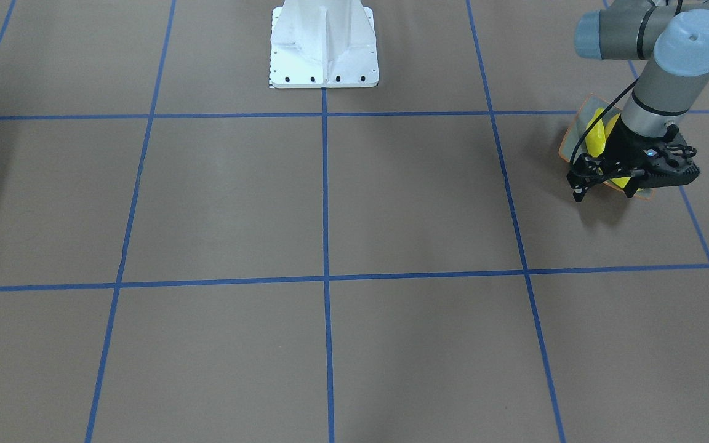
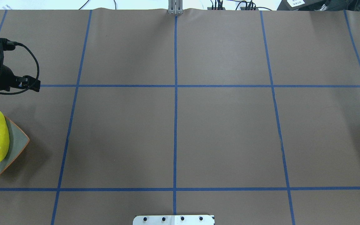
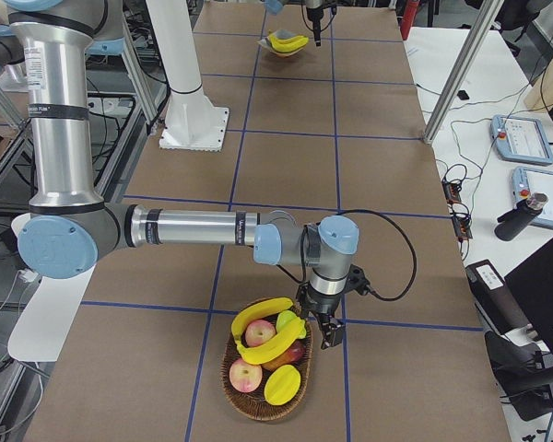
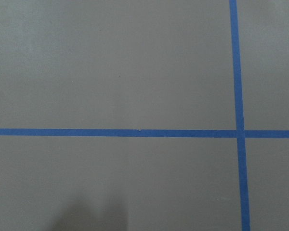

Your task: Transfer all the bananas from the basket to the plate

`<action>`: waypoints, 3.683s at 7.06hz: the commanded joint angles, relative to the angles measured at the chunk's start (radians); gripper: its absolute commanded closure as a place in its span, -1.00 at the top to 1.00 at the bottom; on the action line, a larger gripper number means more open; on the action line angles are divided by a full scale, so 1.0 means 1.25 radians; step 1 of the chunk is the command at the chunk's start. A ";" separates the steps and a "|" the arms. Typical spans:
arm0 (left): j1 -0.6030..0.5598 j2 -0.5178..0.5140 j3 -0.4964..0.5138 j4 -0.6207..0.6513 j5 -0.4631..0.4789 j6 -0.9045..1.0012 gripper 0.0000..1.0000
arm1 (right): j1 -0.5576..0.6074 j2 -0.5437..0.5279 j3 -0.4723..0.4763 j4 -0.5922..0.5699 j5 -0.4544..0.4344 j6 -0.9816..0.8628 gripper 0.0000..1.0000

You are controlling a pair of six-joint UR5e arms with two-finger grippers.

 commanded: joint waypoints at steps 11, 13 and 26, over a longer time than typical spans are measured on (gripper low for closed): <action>0.007 -0.037 0.001 -0.001 0.007 -0.001 1.00 | -0.034 -0.099 -0.055 -0.037 0.058 -0.150 0.99; 0.007 -0.037 0.000 -0.001 0.007 -0.001 1.00 | -0.044 -0.098 -0.061 -0.037 0.058 -0.148 0.93; 0.012 -0.043 0.000 -0.005 0.005 -0.004 1.00 | 0.022 0.084 -0.005 -0.157 -0.013 -0.146 -1.00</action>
